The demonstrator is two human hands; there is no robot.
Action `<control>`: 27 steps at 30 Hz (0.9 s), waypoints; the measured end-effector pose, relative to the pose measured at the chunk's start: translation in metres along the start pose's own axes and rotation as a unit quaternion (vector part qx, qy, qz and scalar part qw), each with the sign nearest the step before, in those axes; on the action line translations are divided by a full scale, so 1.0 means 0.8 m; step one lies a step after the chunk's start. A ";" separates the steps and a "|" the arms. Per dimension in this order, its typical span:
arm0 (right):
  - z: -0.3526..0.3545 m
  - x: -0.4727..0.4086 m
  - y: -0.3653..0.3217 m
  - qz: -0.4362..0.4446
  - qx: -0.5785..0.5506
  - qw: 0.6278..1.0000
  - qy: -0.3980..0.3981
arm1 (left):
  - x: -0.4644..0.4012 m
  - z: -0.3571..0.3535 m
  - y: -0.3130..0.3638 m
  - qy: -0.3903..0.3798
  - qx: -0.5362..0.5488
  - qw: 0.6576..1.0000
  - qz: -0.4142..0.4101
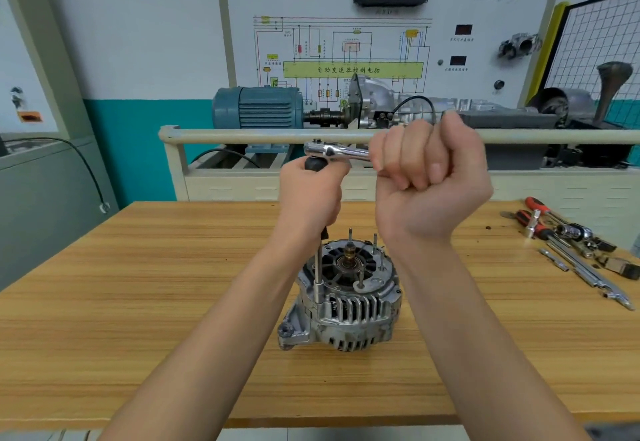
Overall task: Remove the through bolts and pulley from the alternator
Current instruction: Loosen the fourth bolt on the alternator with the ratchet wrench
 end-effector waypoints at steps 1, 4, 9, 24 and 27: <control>-0.011 0.004 -0.001 0.027 0.055 0.998 -0.025 | -0.001 -0.001 -0.001 0.018 -0.007 1.000 -0.004; -0.025 0.006 0.000 0.063 0.118 0.989 -0.066 | -0.001 -0.003 -0.002 0.027 -0.013 0.999 -0.015; 0.017 -0.016 0.005 -0.053 -0.072 0.996 -0.005 | -0.001 0.006 -0.002 -0.108 0.050 0.993 -0.021; 0.015 -0.011 0.014 -0.056 -0.105 0.992 0.041 | 0.003 0.009 -0.003 -0.086 0.045 0.995 0.004; -0.010 -0.003 0.010 0.002 0.001 1.000 -0.016 | 0.002 0.007 -0.004 -0.010 0.024 1.000 -0.005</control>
Point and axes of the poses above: each hand's wrist, its own x-axis away from the middle knuckle, its own z-axis out of the back of the hand, y = z × x, the point moved 4 cm from there along -x, towards the middle knuckle, and after that the axes turned 15 degrees about -y, right-handed, at the moved point
